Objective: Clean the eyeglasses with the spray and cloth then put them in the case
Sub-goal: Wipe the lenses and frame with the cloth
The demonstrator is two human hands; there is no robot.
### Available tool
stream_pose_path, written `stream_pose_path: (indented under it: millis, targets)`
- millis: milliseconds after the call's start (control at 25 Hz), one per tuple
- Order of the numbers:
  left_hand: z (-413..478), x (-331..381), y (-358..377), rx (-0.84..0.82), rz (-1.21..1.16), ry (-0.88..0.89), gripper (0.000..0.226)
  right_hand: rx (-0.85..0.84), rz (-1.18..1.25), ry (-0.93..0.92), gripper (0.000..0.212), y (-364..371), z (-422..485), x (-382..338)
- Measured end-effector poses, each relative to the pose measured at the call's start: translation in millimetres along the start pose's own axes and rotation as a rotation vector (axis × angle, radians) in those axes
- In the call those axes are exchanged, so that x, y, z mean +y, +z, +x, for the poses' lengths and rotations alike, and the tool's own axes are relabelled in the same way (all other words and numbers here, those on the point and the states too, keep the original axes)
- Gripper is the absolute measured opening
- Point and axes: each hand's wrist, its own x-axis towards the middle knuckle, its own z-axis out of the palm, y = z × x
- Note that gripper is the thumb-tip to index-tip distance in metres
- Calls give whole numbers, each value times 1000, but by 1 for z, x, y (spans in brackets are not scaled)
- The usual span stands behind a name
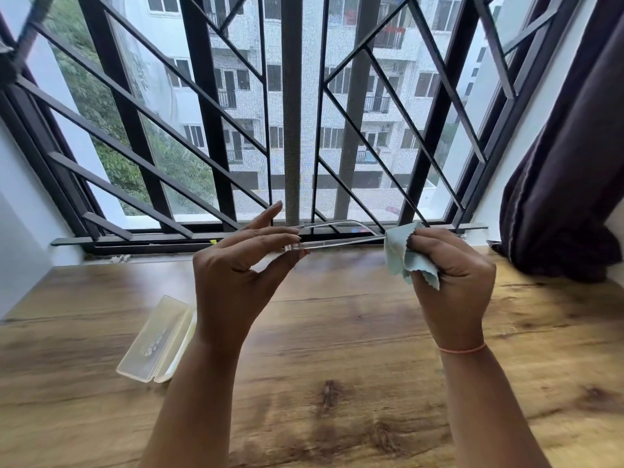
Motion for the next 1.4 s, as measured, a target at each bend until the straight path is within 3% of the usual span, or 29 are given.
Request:
stream_pose_path:
  millis: [440,720,960,1120,1240,1400]
  targets:
    - [2,3,11,-11,45,81,16,-142,33,-217,5,45,6,-35]
    - [1,3,8,32,-14,118,21,-169,20,-236,2,43,8,-36]
    - [2,-7,-3,114,-59,65,22,-9,49,-78,6,19,8,-19]
    - [3,-9,-4,163,-121,53,24,97,125,37,29,16,4,-17]
    - [3,-10,-4,206,-161,37,24,221,356,256,32,20,2,-19]
    - [2,-11,-8,222,-172,18,27,296,776,717,28,20,5,-21]
